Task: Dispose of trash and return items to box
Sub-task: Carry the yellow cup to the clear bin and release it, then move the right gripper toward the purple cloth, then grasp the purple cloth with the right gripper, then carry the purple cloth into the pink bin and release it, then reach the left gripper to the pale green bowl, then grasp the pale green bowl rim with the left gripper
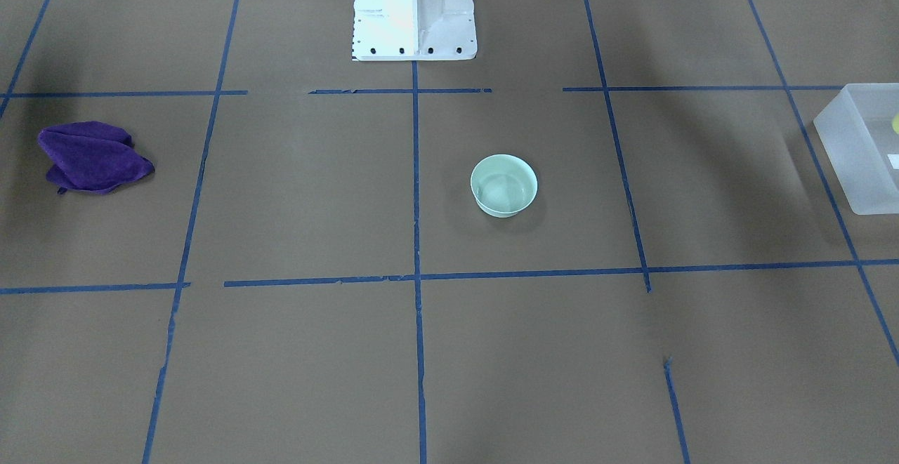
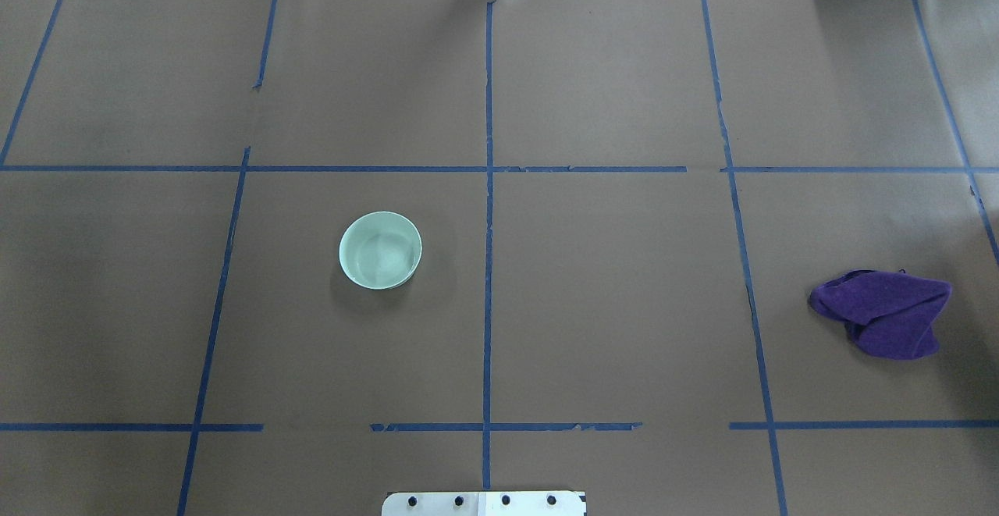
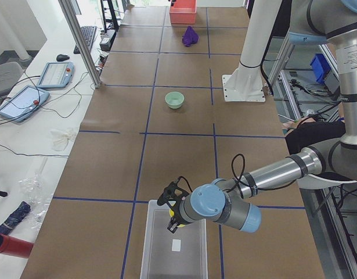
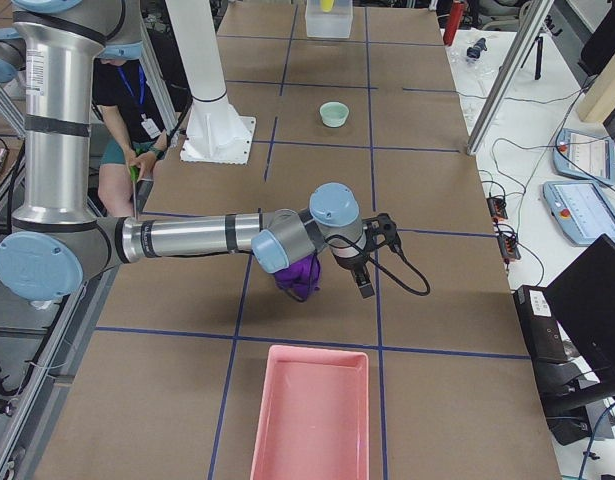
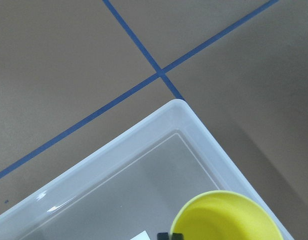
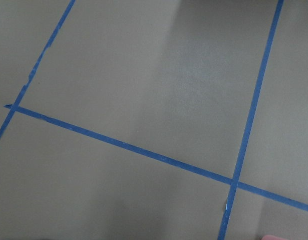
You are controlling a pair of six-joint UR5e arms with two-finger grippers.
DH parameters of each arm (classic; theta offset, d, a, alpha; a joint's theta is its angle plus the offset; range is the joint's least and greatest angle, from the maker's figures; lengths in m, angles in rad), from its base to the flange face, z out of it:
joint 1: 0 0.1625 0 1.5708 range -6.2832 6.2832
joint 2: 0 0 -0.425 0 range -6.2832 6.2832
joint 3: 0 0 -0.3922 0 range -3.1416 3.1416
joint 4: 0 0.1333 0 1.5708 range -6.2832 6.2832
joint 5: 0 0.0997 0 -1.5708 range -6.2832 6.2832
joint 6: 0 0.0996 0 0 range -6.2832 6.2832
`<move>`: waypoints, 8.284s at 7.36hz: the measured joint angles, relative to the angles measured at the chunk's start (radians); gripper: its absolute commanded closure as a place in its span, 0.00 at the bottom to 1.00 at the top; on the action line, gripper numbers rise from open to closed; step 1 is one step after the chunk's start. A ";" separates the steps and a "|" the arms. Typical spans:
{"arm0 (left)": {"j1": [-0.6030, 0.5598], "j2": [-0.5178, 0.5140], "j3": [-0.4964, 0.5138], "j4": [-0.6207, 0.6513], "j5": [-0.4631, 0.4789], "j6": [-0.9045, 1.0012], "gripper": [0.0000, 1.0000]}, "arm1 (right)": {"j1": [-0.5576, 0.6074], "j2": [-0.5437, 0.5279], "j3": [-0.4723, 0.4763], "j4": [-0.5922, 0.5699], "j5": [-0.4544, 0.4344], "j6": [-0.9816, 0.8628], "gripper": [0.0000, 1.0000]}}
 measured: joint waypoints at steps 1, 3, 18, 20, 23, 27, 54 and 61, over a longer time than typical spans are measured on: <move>0.012 0.003 0.036 -0.079 0.000 -0.064 1.00 | -0.001 0.000 0.000 0.000 -0.001 0.000 0.00; 0.056 0.012 0.063 -0.127 -0.001 -0.100 1.00 | -0.001 0.000 0.000 0.000 -0.001 0.000 0.00; 0.177 -0.080 -0.116 0.012 0.000 -0.156 0.00 | -0.293 -0.043 0.056 0.257 -0.067 0.370 0.01; 0.177 -0.096 -0.121 0.019 0.000 -0.157 0.00 | -0.433 -0.161 0.100 0.275 -0.180 0.376 0.45; 0.177 -0.110 -0.124 0.021 -0.003 -0.159 0.00 | -0.570 -0.241 0.096 0.282 -0.286 0.356 1.00; 0.176 -0.115 -0.126 0.023 -0.004 -0.160 0.00 | -0.537 -0.236 0.100 0.275 -0.292 0.189 1.00; 1.201 -0.680 -0.327 0.503 0.763 -1.855 1.00 | 0.264 -0.046 -0.201 -0.071 0.065 -0.319 0.00; 1.043 -0.634 -0.519 0.633 0.610 -1.536 1.00 | 0.263 -0.046 -0.203 -0.072 0.065 -0.320 0.00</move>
